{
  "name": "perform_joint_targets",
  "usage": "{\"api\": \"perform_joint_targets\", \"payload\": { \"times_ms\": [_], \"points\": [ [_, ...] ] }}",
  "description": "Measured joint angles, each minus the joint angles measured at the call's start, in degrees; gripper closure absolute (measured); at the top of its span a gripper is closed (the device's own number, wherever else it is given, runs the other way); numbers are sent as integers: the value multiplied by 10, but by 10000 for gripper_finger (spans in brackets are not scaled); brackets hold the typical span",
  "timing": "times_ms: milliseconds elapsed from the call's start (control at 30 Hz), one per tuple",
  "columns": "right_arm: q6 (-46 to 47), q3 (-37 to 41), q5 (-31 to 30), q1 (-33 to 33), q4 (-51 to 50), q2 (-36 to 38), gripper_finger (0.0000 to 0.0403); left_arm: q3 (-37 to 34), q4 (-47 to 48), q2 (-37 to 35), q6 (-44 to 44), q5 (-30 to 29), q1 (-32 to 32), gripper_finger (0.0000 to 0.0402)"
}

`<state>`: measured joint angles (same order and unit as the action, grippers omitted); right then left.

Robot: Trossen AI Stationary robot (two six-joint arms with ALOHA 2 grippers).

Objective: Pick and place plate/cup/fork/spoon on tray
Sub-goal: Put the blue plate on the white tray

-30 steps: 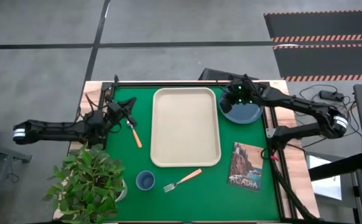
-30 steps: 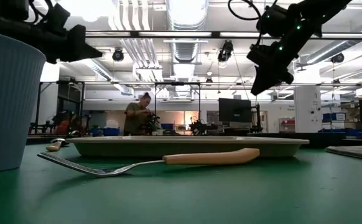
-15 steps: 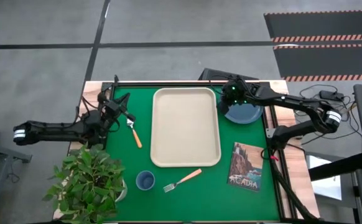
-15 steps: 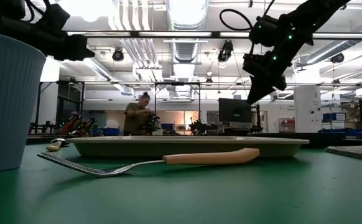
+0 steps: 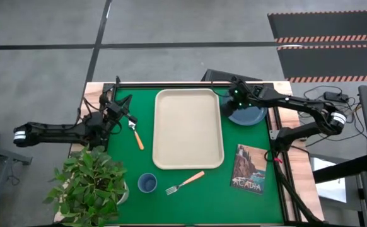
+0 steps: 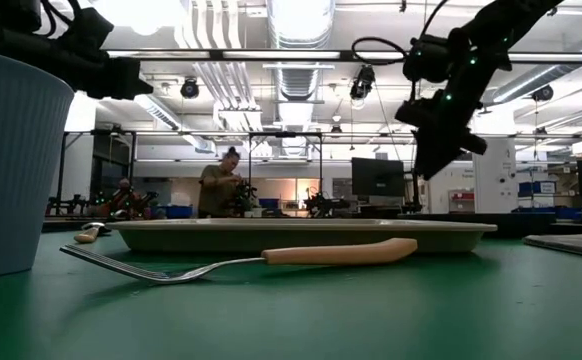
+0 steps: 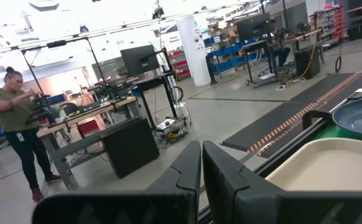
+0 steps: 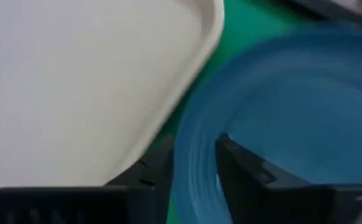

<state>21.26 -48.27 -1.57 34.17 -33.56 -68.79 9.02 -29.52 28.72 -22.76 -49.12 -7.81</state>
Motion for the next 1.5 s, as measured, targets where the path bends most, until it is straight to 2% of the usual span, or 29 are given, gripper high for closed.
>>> {"api": "perform_joint_targets", "payload": {
  "times_ms": [133,300,433,667,833,1033,1167,1433,1500],
  "points": [
    [-15,9,30,-8,-17,0,249,0,0,2,0,0,0,402],
    [-18,29,31,-16,18,-4,227,0,0,8,-1,0,0,402],
    [-18,43,31,-19,58,-20,225,0,0,6,-1,0,0,402],
    [-19,44,30,-32,67,-67,227,0,0,6,-1,0,0,402],
    [-24,44,-10,-32,70,-96,227,0,0,8,-1,0,0,402],
    [-28,44,-10,-32,74,-127,229,0,0,9,-1,0,0,402],
    [-33,44,-11,-32,74,-138,257,0,0,9,-1,0,0,402],
    [-33,44,-16,-32,70,-129,375,0,0,9,-1,0,0,402],
    [-36,44,-17,-32,65,-123,385,0,0,9,0,0,0,402]
  ]
}}
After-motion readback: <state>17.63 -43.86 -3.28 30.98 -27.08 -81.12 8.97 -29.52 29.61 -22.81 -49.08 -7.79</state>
